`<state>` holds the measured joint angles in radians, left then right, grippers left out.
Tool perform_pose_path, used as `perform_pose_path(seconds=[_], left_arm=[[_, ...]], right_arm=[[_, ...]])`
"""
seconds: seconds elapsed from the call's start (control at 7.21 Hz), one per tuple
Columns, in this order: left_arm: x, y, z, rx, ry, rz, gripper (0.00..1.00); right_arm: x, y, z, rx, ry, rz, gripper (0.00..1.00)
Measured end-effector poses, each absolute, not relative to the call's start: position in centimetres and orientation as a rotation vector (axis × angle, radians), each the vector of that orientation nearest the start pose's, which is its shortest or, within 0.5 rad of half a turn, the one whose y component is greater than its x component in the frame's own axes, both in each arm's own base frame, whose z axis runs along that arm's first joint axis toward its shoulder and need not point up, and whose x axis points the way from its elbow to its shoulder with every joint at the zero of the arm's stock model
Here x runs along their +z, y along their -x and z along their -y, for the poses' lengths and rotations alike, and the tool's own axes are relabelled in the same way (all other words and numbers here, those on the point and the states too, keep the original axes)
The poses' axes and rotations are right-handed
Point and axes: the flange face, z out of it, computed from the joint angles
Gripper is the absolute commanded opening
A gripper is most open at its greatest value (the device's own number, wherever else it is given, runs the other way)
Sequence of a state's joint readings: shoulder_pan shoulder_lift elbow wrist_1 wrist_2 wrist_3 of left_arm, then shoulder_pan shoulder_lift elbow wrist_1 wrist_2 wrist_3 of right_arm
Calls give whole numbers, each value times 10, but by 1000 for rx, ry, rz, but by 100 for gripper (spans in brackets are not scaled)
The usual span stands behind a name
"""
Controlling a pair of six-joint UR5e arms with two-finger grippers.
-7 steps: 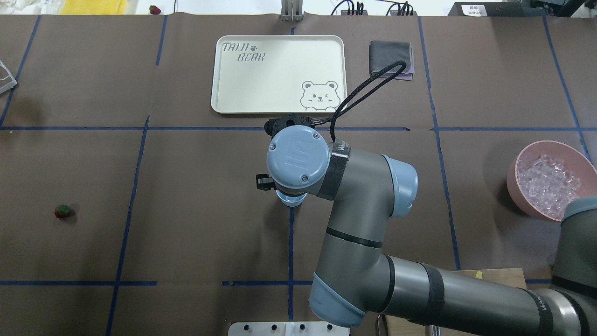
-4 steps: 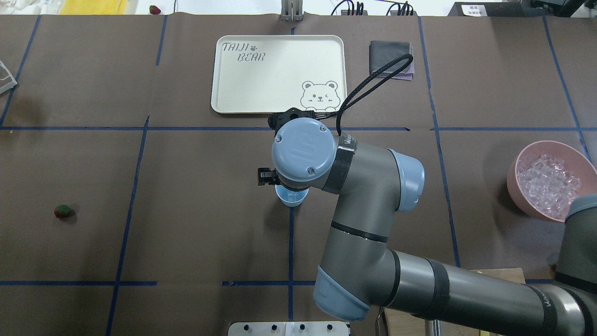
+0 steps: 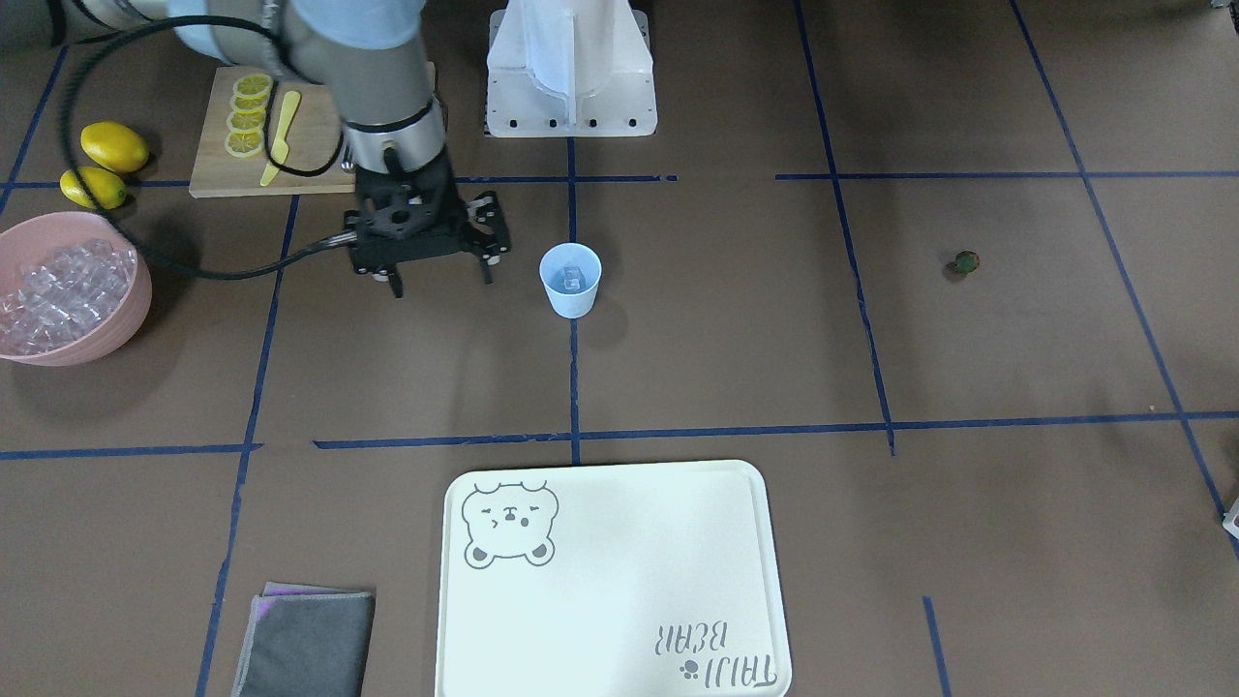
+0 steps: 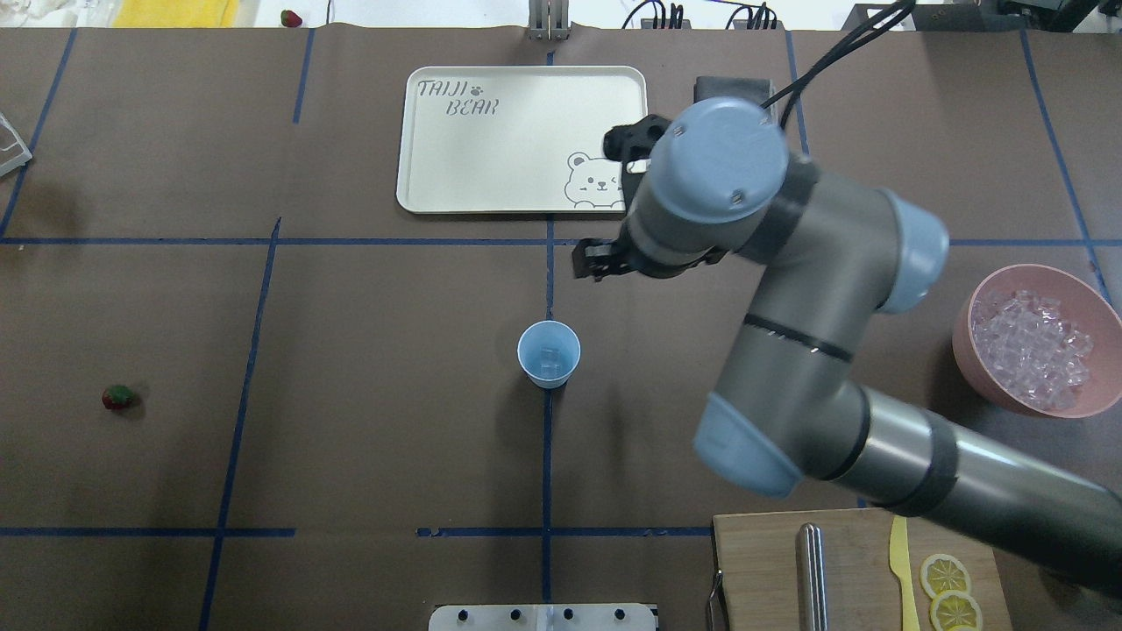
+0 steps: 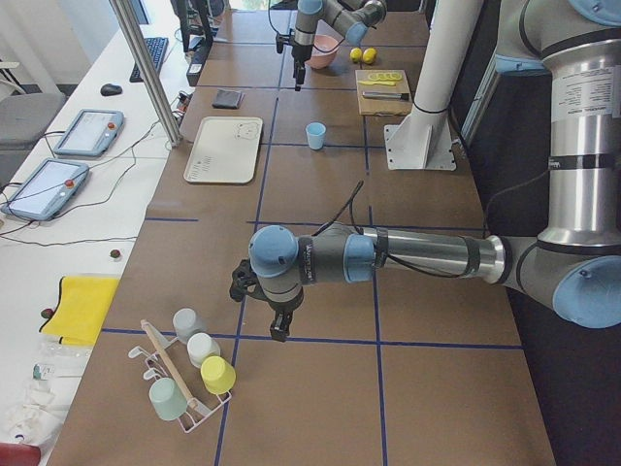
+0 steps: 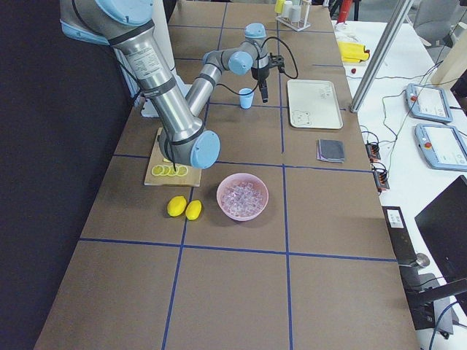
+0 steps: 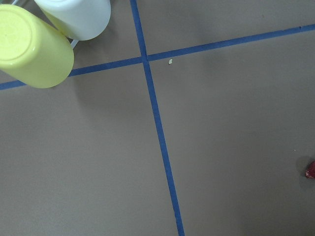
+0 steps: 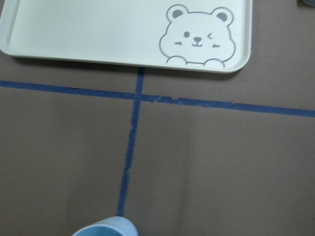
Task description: Put ice and strawberries in cup
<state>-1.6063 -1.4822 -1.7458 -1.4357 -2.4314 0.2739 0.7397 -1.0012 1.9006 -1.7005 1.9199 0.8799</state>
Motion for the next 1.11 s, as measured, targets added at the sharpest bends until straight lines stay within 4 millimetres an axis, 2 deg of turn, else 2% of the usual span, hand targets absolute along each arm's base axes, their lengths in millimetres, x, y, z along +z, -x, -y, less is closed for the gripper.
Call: perform_pose_path(seconds=[0.14,0.28,0.42,0.56,0.69,0.83,0.97,1.11], left_arm=[[617,74,450,207,-98,-858,100],[612,74,453,215,-115,-853,100],[607,74,456,228,-145,-848,100],[603,74,459,242,-177,-843,100],[601,74,460,251,-197,-839,100],[599,74,463,256,-208,-838,100],[594,74,467,261,-219,-838,100],[590,74,470,262,-226,-841,100]], right_arm=[[247,325,511,-142,-246,781,99],[290,259,533,-208,-252,761,99],[340,187,548,-276,-258,743,99],[397,114,553,-335,-254,736,99],[452,52,547,-362,-243,737,99],[502,1,533,-347,-220,743,99],[548,-39,512,-292,-180,752,99],[588,-67,486,-226,-132,758,99]])
